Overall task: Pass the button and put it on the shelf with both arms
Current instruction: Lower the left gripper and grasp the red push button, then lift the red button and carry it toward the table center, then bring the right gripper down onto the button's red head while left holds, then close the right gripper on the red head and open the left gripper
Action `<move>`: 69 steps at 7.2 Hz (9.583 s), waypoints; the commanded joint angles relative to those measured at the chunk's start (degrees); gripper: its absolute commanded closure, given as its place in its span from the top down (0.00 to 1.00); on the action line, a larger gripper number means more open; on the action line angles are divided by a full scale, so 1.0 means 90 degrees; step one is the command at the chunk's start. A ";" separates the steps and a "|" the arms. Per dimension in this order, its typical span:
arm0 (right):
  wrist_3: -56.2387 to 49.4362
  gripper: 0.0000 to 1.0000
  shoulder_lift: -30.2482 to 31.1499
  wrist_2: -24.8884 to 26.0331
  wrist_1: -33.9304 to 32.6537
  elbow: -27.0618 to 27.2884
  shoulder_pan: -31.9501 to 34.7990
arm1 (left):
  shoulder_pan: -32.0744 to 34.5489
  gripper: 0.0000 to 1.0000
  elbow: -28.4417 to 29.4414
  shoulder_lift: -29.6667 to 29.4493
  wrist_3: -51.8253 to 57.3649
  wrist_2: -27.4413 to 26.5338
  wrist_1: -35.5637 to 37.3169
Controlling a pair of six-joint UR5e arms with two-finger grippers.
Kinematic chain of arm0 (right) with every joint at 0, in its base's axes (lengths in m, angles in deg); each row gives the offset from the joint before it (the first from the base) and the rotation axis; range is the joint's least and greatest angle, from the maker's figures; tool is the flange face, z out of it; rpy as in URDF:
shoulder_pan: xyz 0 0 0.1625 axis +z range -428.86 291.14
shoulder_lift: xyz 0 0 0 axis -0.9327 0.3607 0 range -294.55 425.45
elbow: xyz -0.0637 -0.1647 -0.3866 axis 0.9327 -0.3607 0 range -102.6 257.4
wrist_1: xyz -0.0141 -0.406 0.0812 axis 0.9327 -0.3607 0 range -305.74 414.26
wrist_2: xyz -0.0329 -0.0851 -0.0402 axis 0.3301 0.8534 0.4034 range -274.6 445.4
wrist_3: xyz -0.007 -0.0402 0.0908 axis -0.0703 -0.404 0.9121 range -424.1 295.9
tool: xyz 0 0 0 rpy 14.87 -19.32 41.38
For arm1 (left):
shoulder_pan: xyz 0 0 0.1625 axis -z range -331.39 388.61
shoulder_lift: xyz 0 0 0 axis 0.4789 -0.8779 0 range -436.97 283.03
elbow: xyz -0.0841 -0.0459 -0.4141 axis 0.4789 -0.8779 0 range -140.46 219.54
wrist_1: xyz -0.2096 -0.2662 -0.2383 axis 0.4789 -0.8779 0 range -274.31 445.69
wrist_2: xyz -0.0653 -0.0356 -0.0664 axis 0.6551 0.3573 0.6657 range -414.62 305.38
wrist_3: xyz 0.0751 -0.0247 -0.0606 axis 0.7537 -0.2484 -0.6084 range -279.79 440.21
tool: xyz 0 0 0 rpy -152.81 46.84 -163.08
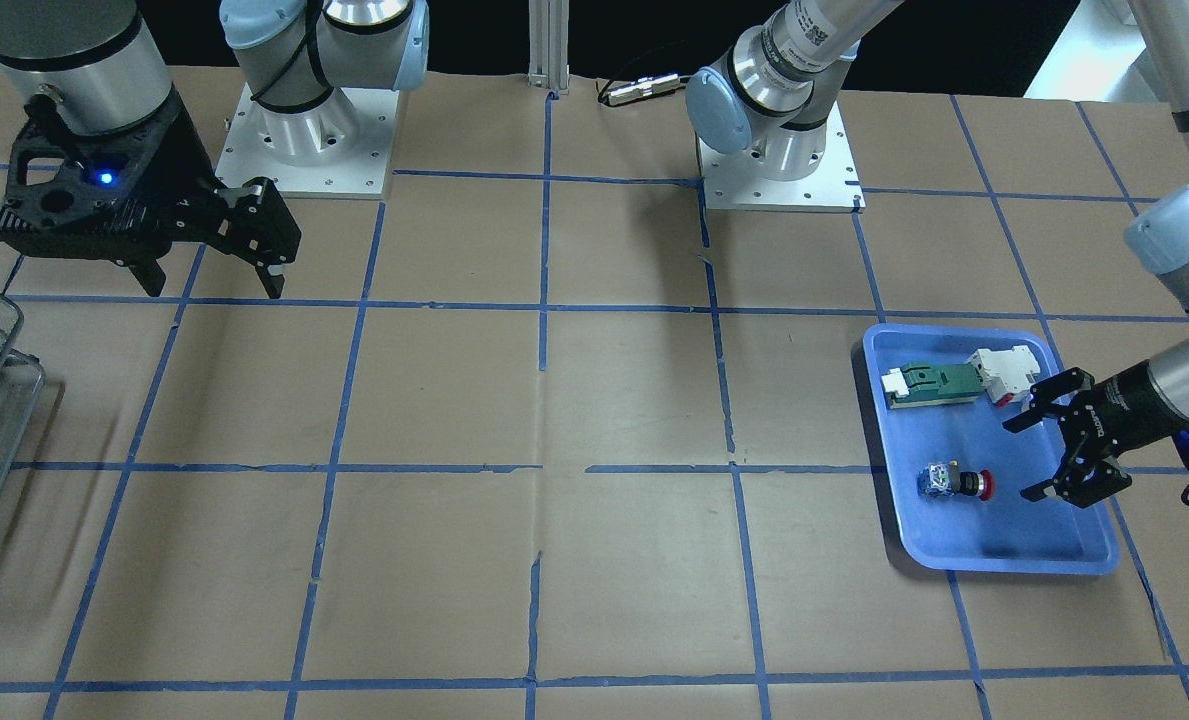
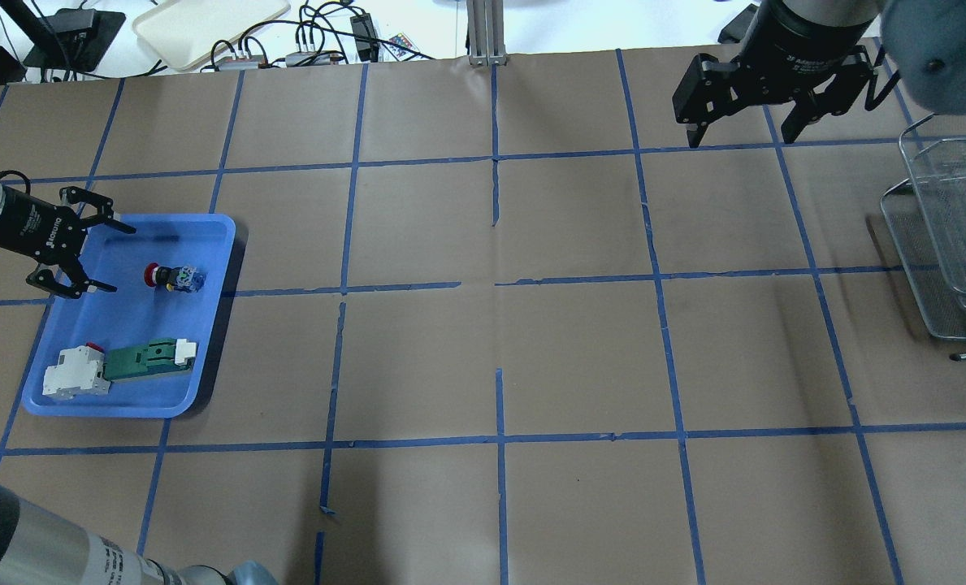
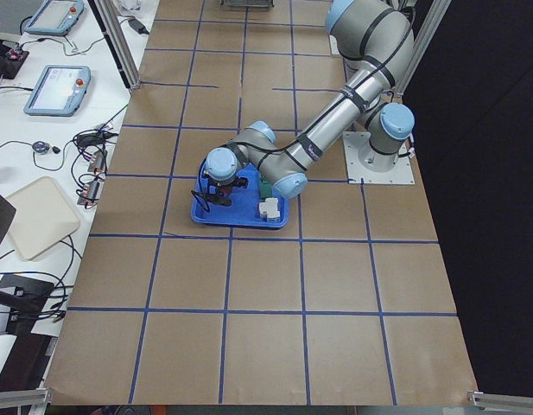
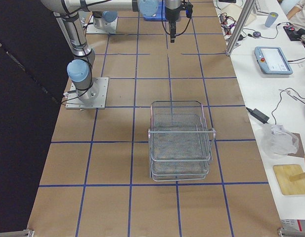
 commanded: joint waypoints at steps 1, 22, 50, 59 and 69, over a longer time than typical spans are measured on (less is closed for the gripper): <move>0.0011 1.00 0.0003 0.0000 0.0000 0.0009 0.0000 | 0.0000 1.00 -0.0014 -0.0166 -0.0314 -0.0001 -0.0003; 0.0001 1.00 -0.0007 0.0010 -0.0166 0.0000 0.0010 | 0.2144 0.00 0.1519 0.0769 -0.0903 0.0360 -0.2990; -0.8173 1.00 -0.0065 -0.2178 0.0283 0.0224 0.0713 | 0.5723 0.00 0.1529 0.1406 -0.5073 0.1982 -0.1566; -0.7860 0.76 -0.0007 -0.2490 0.0156 0.0224 0.0713 | 0.5713 0.00 0.1519 0.1494 -0.5092 0.1972 -0.1566; -0.7958 0.25 -0.0007 -0.2500 0.0068 0.0224 0.0713 | 0.5694 1.00 0.1519 0.1659 -0.5268 0.1855 -0.1478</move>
